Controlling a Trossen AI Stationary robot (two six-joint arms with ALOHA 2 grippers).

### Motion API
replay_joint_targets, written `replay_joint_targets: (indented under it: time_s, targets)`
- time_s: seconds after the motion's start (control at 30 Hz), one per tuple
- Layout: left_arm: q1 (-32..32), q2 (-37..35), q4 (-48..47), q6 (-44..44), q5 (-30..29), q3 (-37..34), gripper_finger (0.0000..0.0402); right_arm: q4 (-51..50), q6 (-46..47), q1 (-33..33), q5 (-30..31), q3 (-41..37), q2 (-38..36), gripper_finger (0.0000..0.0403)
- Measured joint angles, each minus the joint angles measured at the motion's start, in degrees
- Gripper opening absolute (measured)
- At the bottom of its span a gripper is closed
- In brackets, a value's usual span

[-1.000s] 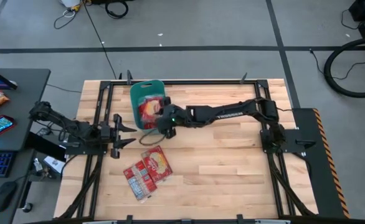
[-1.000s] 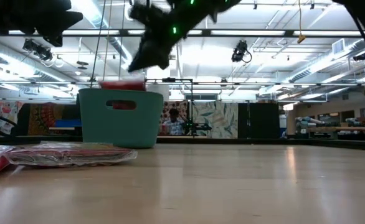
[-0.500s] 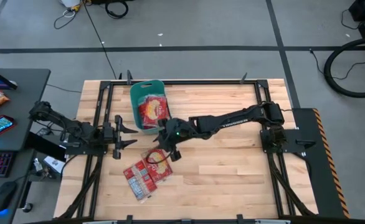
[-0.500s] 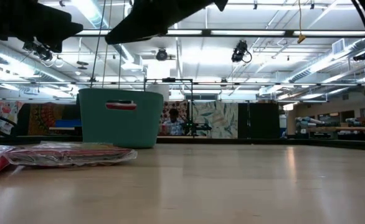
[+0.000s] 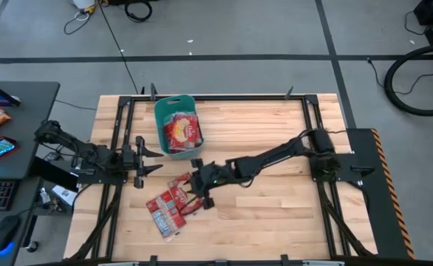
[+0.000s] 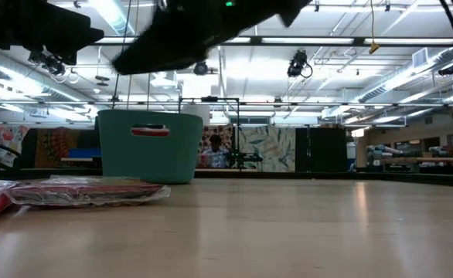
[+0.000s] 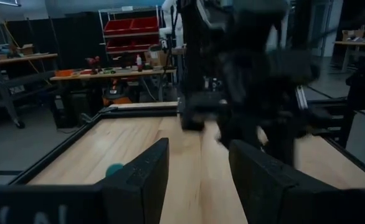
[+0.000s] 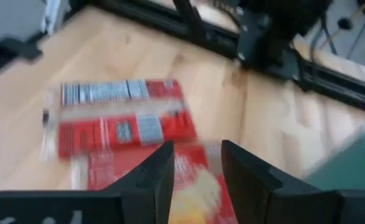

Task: Sort popcorn bags into baskets
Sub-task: Put the red popcorn bag into the green bin

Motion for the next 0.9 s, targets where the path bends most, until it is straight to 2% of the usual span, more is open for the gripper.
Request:
replay_joint_targets:
  time_s: [0.33, 0.7, 0.9]
  targets:
    - [-0.04, 1.84, 1.96, -0.1, -0.39, 0.08, 0.0172, 0.32, 4.08, 1.86, 1.29, 7.16, 7.64, 0.0137]
    - [-0.01, 2.26, 2.28, -0.75, -0.46, 0.09, 0.0172, -11.2, 2.9, 1.26, -3.09, 19.69, 18.37, 0.0137]
    - [-0.01, 2.26, 1.98, -1.1, -0.48, 0.09, 0.0172, -16.93, 2.06, 0.64, -3.26, 21.55, 20.05, 0.0137]
